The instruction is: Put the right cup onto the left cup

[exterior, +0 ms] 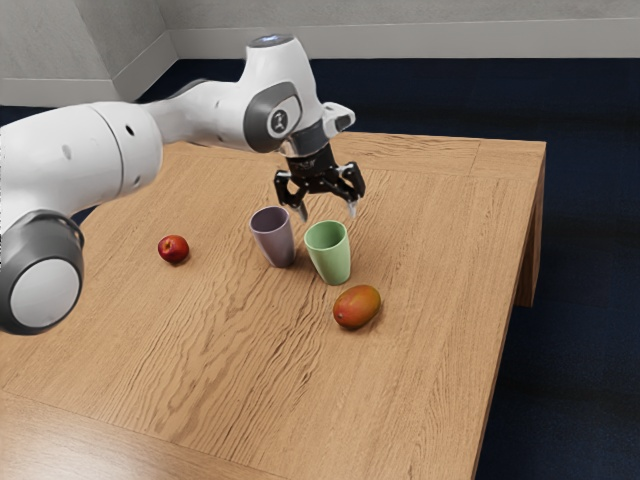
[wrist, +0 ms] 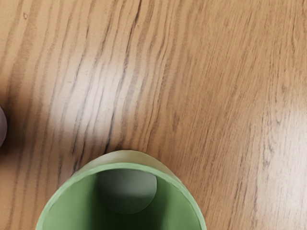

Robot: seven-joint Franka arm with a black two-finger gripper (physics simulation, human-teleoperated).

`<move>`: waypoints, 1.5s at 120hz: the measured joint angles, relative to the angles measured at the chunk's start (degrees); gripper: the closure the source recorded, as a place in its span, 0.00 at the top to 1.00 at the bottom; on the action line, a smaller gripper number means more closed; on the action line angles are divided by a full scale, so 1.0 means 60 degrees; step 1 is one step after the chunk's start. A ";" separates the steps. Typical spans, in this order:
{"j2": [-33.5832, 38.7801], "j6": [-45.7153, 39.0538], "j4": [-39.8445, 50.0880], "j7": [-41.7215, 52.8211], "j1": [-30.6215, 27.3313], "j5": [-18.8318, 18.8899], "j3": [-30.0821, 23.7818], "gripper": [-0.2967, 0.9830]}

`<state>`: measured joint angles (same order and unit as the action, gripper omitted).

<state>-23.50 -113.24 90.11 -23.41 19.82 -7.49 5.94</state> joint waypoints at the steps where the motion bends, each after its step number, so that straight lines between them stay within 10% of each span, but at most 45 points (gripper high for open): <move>1: -0.0020 -0.0034 0.0006 -0.0055 0.0010 -0.0004 -0.0003 0.76; 63: -0.0909 -0.0794 -0.0302 -0.2290 0.0081 0.0246 -0.0258 0.75; 105: -0.1103 -0.0806 -0.0145 -0.3032 0.0079 0.0277 -0.0258 0.36; 180: -0.0904 -0.0502 -0.0120 -0.3665 0.0036 0.0378 -0.0209 0.17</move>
<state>-28.93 -116.25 89.39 -45.40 20.04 -5.23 4.69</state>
